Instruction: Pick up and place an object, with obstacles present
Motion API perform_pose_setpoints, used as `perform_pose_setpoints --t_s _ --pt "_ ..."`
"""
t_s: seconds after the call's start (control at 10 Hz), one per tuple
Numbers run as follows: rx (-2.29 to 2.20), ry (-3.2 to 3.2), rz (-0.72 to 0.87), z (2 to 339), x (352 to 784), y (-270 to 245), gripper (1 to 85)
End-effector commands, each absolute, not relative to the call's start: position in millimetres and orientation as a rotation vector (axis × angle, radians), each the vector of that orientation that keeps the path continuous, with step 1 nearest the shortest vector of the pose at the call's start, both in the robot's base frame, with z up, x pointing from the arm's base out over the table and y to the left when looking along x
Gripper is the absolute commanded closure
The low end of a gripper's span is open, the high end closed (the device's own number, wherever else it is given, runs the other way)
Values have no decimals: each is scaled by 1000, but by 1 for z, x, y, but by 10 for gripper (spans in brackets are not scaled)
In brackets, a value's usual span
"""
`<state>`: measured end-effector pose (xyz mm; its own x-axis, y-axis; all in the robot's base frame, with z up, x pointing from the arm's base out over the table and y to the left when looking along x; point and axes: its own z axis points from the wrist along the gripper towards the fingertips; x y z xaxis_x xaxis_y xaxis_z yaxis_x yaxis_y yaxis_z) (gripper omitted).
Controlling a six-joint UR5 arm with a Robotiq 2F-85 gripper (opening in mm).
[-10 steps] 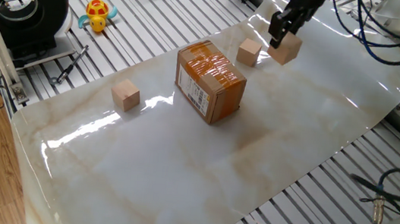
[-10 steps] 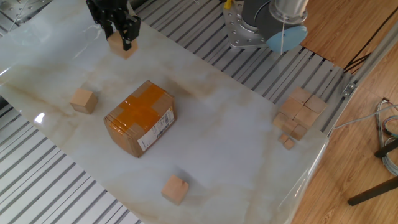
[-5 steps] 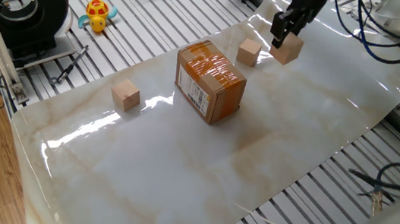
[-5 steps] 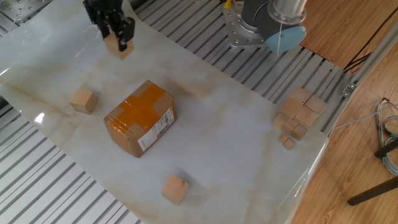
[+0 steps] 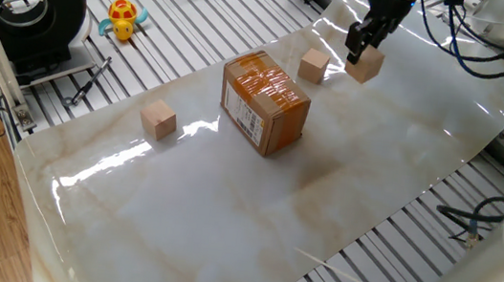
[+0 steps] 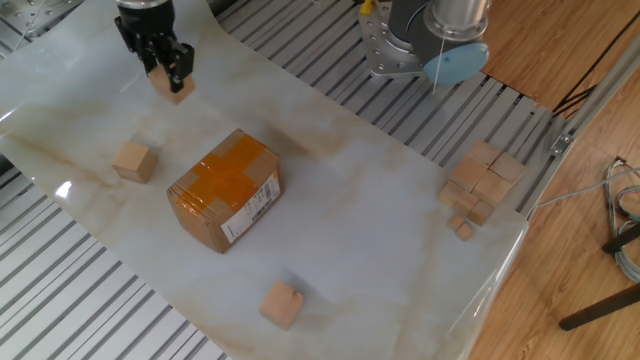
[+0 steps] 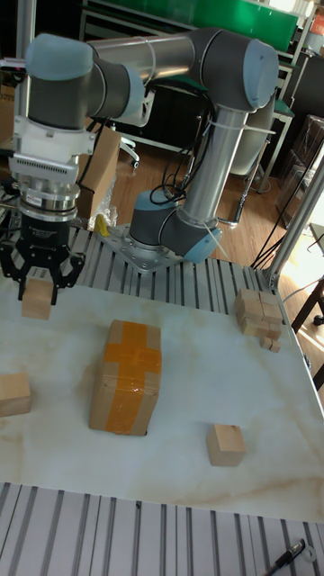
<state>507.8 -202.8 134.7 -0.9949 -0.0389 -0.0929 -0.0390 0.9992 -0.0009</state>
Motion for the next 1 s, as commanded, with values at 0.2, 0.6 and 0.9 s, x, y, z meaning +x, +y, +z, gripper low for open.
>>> perform_pose_setpoints --t_s 0.2,0.6,0.9 --pt "-45 3025 24 78 539 -212 843" --pt "-40 3064 -19 76 529 -219 843" --pt "-35 3064 12 55 528 -200 843"
